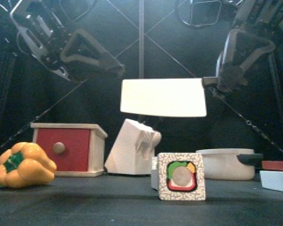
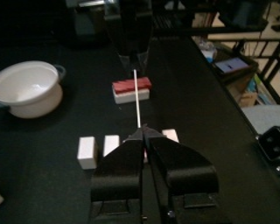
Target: Put cleaver in holder
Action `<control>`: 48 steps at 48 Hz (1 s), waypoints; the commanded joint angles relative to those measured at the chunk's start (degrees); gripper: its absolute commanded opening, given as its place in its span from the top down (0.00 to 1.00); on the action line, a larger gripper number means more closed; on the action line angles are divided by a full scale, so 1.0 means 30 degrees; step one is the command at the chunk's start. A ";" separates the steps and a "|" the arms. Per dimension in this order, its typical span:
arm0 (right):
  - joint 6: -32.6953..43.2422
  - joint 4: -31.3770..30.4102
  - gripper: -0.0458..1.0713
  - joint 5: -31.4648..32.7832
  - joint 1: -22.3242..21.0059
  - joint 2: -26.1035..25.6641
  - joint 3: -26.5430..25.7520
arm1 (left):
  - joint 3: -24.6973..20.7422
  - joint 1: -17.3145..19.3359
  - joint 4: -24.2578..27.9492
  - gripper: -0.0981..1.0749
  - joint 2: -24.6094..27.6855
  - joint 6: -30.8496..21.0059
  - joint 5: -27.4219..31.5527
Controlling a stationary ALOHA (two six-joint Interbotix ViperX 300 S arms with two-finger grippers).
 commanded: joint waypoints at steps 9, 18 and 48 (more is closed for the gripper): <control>0.0000 0.1260 0.65 0.2080 -0.2051 -0.1904 -0.1289 | 0.0674 0.2578 0.0527 0.70 -0.2344 0.0000 -0.1729; 0.0000 0.1641 0.65 0.3984 -0.3369 -0.2109 -0.2490 | 0.0059 0.5039 0.0410 0.73 -0.2432 -0.0146 -0.1934; -0.0557 0.2725 0.65 0.9053 -0.6094 -0.1494 -0.7002 | -0.1260 0.9316 -0.3896 0.73 0.0908 -0.0146 -0.2080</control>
